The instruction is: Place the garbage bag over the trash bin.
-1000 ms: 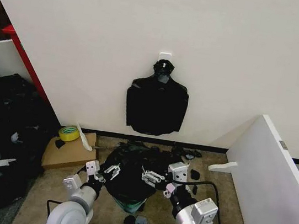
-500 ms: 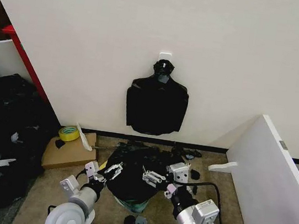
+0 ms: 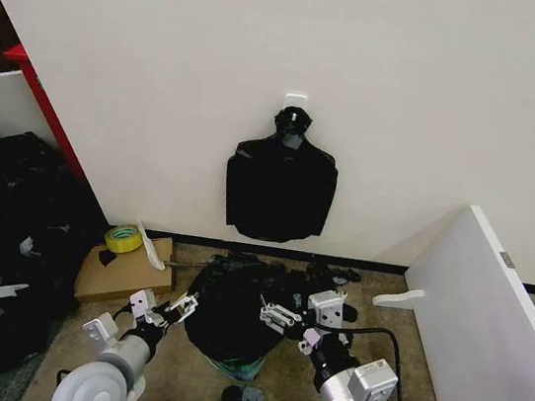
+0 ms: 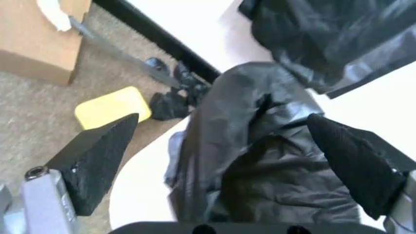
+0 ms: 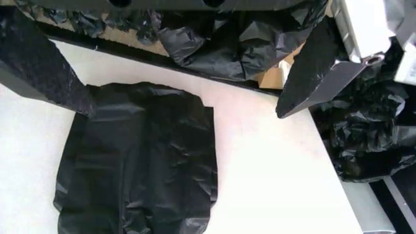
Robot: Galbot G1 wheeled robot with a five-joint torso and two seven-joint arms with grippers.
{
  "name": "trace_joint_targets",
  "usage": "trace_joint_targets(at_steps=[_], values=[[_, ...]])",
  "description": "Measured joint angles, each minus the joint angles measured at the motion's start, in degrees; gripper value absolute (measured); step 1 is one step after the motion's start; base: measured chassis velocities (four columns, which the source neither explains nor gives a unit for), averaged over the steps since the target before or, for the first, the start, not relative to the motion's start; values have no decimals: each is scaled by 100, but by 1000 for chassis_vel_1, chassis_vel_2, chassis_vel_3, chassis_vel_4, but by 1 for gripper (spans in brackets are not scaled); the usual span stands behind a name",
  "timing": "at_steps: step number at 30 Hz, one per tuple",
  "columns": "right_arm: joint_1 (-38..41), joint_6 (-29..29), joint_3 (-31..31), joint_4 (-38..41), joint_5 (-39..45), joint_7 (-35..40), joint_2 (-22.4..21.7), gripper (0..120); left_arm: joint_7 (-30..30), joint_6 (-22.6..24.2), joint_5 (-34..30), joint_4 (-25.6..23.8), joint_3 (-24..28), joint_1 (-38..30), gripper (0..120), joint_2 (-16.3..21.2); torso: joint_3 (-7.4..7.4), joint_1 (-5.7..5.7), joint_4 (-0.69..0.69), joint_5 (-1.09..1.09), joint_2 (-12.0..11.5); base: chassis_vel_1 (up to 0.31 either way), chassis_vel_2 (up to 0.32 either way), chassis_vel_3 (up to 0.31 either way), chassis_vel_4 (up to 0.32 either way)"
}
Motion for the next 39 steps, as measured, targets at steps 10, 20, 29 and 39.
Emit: trace_joint_targets(at_steps=[10,20,29,39], values=[[-526,1112,468,-397,-564,-116,357,100,237,-1280,3477,-453,15,431,100,-273,0,0,-1,0,0,0,0,0,0],[-1313,3707,1508,-1281,-1450,-472,1239,100,172,-2382,5366,-718,-323,1188,100,-764,0,0,0,2,0,0,0,0,0],[-2166,4771,2204,-1346,-1860,-757,1848,100,313,-3664,6705,-655,-776,2209,100,-1351,0,-1,1,1,0,0,0,0,0],[-2528,5039,2285,-1181,-2031,-863,2087,100,278,-3836,7046,-829,-483,2652,100,-1486,0,-1,0,0,0,0,0,0,0]])
